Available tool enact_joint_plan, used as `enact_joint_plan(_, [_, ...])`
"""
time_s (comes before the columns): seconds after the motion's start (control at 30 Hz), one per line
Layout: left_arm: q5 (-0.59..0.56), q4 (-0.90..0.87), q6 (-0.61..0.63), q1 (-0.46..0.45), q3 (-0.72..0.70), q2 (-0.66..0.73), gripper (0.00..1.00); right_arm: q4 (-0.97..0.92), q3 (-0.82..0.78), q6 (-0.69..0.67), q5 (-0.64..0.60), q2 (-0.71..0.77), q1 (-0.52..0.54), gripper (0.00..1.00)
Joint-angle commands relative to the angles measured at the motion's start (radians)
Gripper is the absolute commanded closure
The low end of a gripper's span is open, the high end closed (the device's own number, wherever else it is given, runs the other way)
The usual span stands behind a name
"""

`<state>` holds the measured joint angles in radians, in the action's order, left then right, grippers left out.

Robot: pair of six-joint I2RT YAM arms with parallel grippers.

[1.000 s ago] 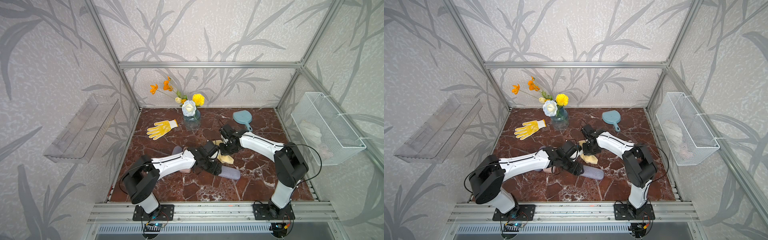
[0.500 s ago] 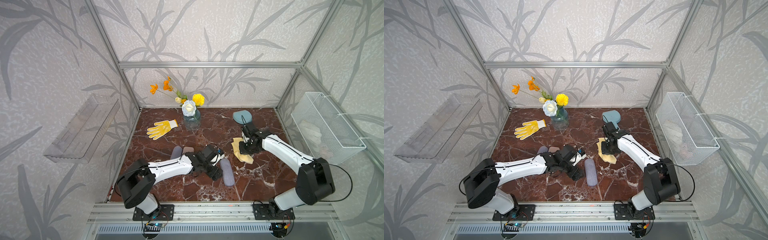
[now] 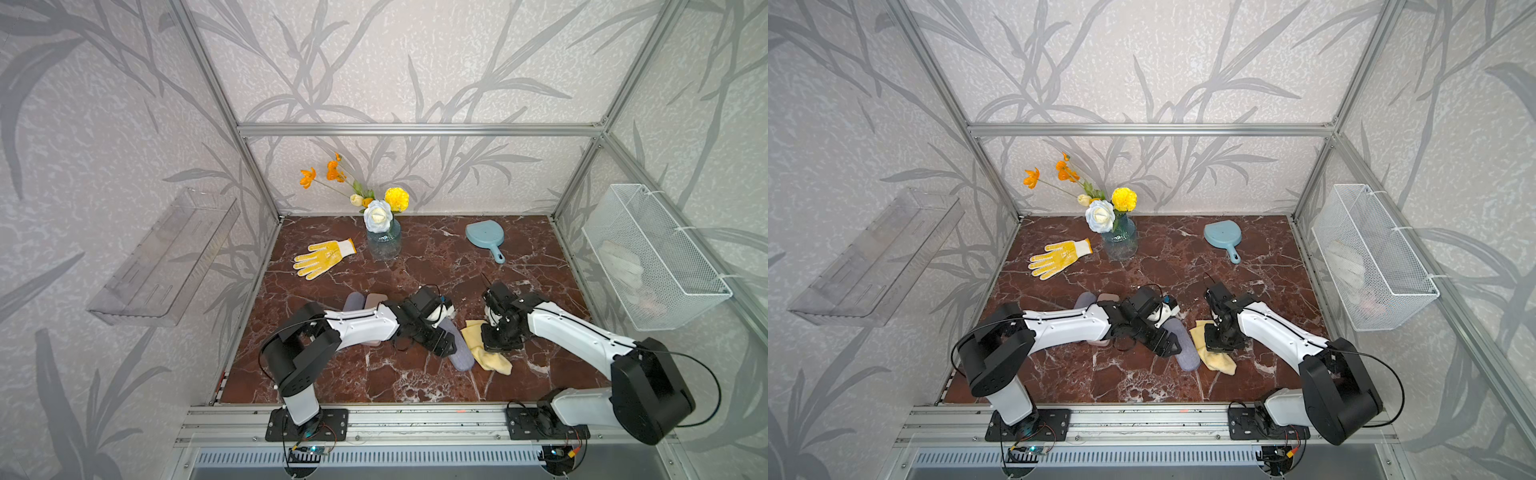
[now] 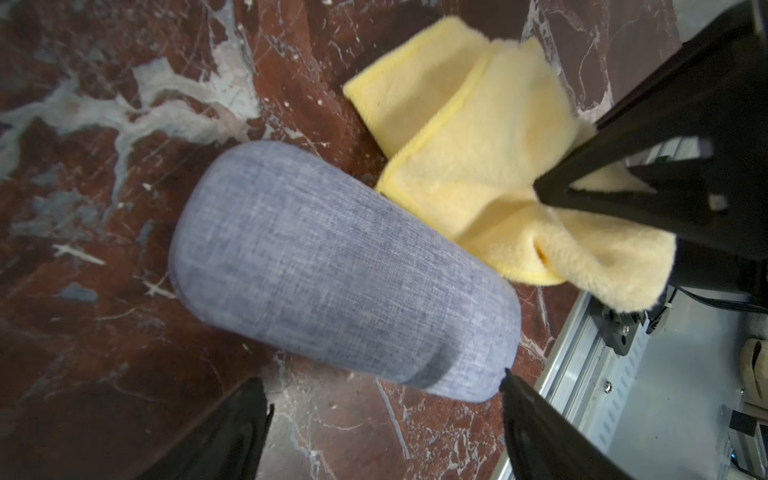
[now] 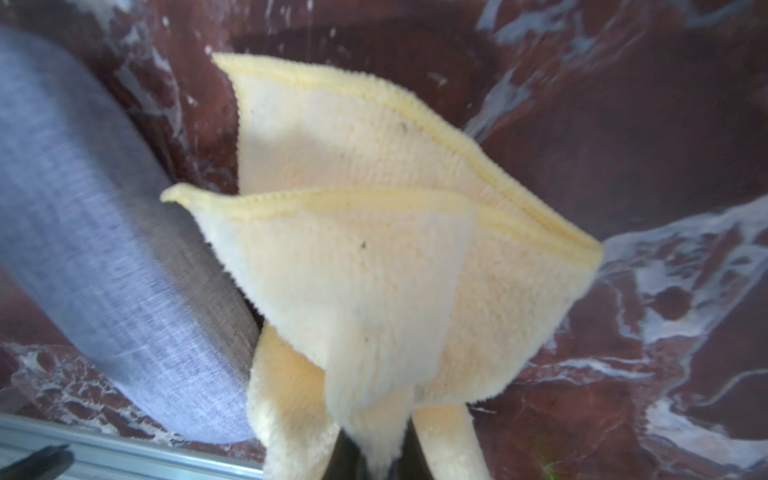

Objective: Wipe the eyeglass case
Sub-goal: Adjust the eyeglass case at the center of the board, then wipe the dirt from the eyeglass case.

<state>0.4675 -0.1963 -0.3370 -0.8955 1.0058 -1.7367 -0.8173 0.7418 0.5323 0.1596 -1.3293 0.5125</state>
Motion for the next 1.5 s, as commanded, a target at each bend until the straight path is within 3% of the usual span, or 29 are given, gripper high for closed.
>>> enact_joint_plan(0.0, [0.027, -0.026, 0.016, 0.008, 0.067, -0.03, 0.12, -0.02, -0.018, 0.054, 0.062, 0.026, 0.034, 1.0])
enact_joint_plan(0.33, [-0.041, -0.151, 0.057, 0.01, 0.052, -0.007, 0.12, 0.039, -0.018, 0.096, 0.141, -0.006, 0.07, 1.0])
enact_joint_plan(0.67, [-0.129, -0.151, -0.002, -0.029, -0.039, 0.109, 0.12, 0.064, -0.026, 0.184, 0.225, 0.002, 0.158, 1.0])
enact_joint_plan(0.87, [-0.172, -0.126, 0.06, -0.046, -0.082, 0.138, 0.12, 0.093, 0.008, 0.194, 0.246, -0.051, 0.198, 1.0])
enact_joint_plan(1.07, [-0.275, -0.051, 0.231, -0.06, -0.135, 0.166, 0.12, -0.063, 0.016, 0.122, 0.169, 0.022, 0.174, 1.0])
enact_joint_plan(1.23, [-0.287, 0.063, 0.307, -0.081, -0.217, 0.209, 0.13, -0.234, -0.01, 0.049, 0.095, 0.16, 0.053, 1.0])
enact_joint_plan(1.3, [-0.281, 0.133, 0.325, -0.102, -0.256, 0.243, 0.12, -0.23, -0.019, 0.043, 0.116, 0.196, -0.005, 1.0])
enact_joint_plan(1.47, [-0.293, 0.141, 0.371, -0.141, -0.247, 0.221, 0.12, -0.229, 0.1, 0.054, -0.024, 0.197, -0.011, 1.0])
